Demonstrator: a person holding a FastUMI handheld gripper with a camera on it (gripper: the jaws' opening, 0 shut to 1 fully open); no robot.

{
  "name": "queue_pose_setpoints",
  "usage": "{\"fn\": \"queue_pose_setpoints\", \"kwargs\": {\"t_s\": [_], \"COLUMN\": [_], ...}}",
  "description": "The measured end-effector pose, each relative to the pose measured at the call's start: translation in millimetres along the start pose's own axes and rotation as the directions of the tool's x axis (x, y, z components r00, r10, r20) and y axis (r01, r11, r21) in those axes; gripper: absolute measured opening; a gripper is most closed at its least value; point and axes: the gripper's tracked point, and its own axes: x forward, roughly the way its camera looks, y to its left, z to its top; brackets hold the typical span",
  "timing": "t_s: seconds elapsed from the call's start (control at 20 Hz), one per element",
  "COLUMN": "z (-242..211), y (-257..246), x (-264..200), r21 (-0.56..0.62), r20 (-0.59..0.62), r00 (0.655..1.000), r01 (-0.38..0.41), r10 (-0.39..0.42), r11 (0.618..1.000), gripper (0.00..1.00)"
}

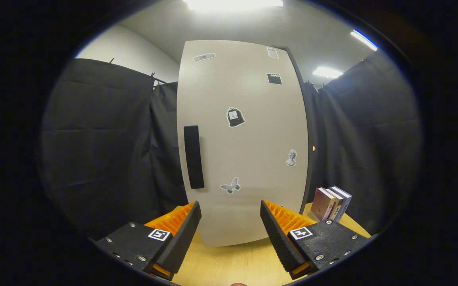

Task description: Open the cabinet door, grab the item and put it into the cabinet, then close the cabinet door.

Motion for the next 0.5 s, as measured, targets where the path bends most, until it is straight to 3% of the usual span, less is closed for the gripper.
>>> {"fn": "queue_pose_setpoints", "kwargs": {"t_s": [0.5], "z": [2.5], "y": [-0.7], "x": [-2.3], "r21": [0.008], "r20": [0.009], "r00": [1.000], "r01": [-0.007], "r10": [0.007], "r11": [1.000], "gripper": [0.93]}}
